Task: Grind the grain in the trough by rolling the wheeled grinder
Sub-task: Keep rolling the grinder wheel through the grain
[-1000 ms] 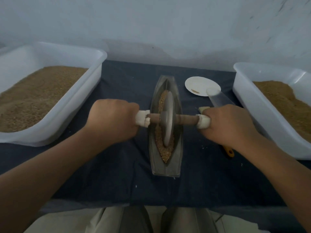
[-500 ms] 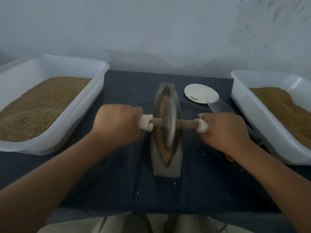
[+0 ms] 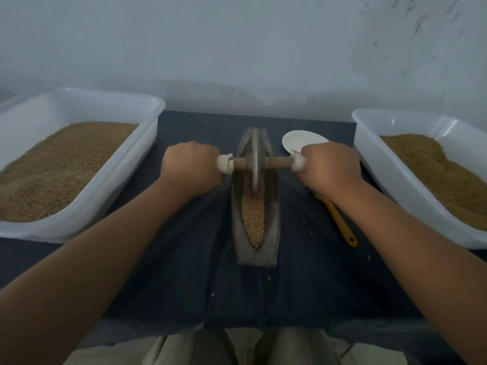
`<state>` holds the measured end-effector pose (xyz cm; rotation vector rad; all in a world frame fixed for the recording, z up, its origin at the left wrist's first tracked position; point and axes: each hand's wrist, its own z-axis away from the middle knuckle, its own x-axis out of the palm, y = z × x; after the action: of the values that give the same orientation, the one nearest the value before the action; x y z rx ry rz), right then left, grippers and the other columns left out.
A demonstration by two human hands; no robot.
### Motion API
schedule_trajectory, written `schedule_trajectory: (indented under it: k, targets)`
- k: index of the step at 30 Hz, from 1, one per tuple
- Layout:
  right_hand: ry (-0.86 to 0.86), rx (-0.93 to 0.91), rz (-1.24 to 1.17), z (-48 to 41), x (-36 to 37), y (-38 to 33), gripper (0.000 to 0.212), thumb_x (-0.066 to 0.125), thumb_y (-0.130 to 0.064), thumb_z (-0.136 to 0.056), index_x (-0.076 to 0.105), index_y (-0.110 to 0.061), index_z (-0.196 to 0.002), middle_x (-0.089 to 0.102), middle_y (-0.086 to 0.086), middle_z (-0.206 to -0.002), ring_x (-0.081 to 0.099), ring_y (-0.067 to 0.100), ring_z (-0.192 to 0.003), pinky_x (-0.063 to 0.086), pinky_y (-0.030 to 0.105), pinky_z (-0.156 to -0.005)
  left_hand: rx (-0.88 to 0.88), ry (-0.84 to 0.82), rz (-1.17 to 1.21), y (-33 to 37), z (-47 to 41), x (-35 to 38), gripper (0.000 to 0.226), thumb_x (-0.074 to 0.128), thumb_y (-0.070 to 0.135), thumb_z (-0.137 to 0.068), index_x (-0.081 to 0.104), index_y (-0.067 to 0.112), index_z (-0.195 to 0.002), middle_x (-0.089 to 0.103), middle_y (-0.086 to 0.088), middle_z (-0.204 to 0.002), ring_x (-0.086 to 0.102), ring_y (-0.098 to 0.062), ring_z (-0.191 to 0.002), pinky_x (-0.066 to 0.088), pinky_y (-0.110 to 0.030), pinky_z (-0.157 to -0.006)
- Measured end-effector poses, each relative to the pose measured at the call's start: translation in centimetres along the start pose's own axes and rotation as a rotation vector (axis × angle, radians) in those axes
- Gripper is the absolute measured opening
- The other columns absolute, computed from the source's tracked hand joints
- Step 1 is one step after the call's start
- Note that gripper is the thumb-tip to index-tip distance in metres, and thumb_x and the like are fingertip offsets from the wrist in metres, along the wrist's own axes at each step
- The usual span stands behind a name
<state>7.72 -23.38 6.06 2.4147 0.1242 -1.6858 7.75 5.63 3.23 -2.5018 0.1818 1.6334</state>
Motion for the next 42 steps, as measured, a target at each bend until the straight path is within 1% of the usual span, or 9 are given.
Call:
schedule_trajectory:
  k: [3,6,8,11,16,24,35,39,42]
  targets:
    - [0.001,-0.115,0.014,4.5,-0.7,0.5,0.037,0.044,-0.057,-0.087,0.051,-0.026,-0.068,0.053,-0.006,-0.060,0.055,0.021,-0.055,0.049,0.035,-0.052,0.072,0.122,0.033,0.0,5.1,-0.6,0.046,0.076,0.038,-0.082,0.037,0.027,-0.061,0.036,0.012,-0.054,0.041,-0.019,-0.044,0.023,-0.023,-0.052]
    - [-0.026,-0.147,-0.041,7.4,-1.2,0.9,0.042,0.032,-0.064,-0.084,0.056,-0.031,-0.075,0.052,-0.008,-0.057,0.054,0.016,-0.052,0.050,0.037,-0.050,0.120,0.135,0.035,-0.3,7.6,-1.3,0.054,0.085,0.037,-0.076,0.034,0.030,-0.060,0.031,0.013,-0.051,0.034,-0.017,-0.038,0.018,-0.020,-0.051]
    - [-0.052,-0.125,-0.024,7.2,-0.8,0.8,0.045,0.029,-0.065,-0.084,0.056,-0.031,-0.075,0.053,-0.008,-0.059,0.056,0.017,-0.056,0.051,0.037,-0.053,0.110,0.117,-0.019,-0.2,6.9,-1.3,0.051,0.082,0.039,-0.076,0.035,0.029,-0.060,0.032,0.012,-0.050,0.031,-0.015,-0.038,0.016,-0.019,-0.051]
    - [0.038,-0.040,0.019,3.9,0.5,0.3,0.042,0.045,-0.059,-0.093,0.055,-0.024,-0.071,0.056,-0.004,-0.064,0.056,0.025,-0.064,0.041,0.033,-0.055,0.057,0.067,-0.082,0.2,3.3,-0.2,0.041,0.065,0.046,-0.084,0.038,0.026,-0.061,0.039,0.011,-0.055,0.036,-0.015,-0.044,0.020,-0.022,-0.050]
    - [0.023,0.040,-0.024,-1.3,0.8,-0.3,0.028,0.061,-0.021,-0.082,0.042,-0.017,-0.062,0.050,0.000,-0.059,0.055,0.029,-0.061,0.034,0.030,-0.056,-0.061,-0.031,-0.039,0.6,-1.9,0.4,0.029,0.054,0.044,-0.087,0.052,0.025,-0.066,0.052,0.006,-0.065,0.047,-0.017,-0.054,0.030,-0.026,-0.052]
    - [-0.107,-0.113,-0.006,5.9,0.5,1.5,0.039,0.030,-0.065,-0.076,0.052,-0.033,-0.073,0.052,-0.013,-0.060,0.045,0.001,-0.056,0.027,0.027,-0.047,0.110,0.052,-0.235,0.8,5.4,-2.1,0.047,0.075,0.047,-0.075,0.031,0.032,-0.066,0.035,0.012,-0.053,0.029,-0.010,-0.042,0.017,-0.022,-0.048]
    - [-0.091,0.087,-0.022,-0.8,2.5,0.1,0.037,0.052,-0.054,-0.089,0.050,-0.024,-0.067,0.050,-0.007,-0.067,0.053,0.024,-0.068,0.032,0.030,-0.057,0.038,-0.113,-0.166,1.5,-2.8,-1.8,0.023,0.057,0.047,-0.082,0.056,0.026,-0.072,0.048,0.007,-0.066,0.046,-0.020,-0.059,0.035,-0.029,-0.057]
    - [-0.043,-0.058,0.001,3.8,1.7,0.7,0.033,0.049,-0.053,-0.085,0.050,-0.027,-0.064,0.047,-0.010,-0.058,0.042,0.010,-0.052,0.032,0.028,-0.049,0.114,-0.064,-0.172,0.6,1.7,-2.1,0.033,0.059,0.050,-0.084,0.043,0.030,-0.065,0.044,0.011,-0.059,0.040,-0.013,-0.049,0.029,-0.025,-0.051]
    - [0.034,-0.158,0.004,7.1,0.2,0.8,0.034,0.041,-0.059,-0.079,0.051,-0.030,-0.064,0.034,-0.013,-0.051,0.033,0.010,-0.044,0.019,0.021,-0.045,0.186,0.060,-0.174,0.1,5.6,-2.5,0.055,0.074,0.050,-0.067,0.022,0.034,-0.060,0.028,0.015,-0.048,0.022,-0.004,-0.039,0.013,-0.017,-0.049]
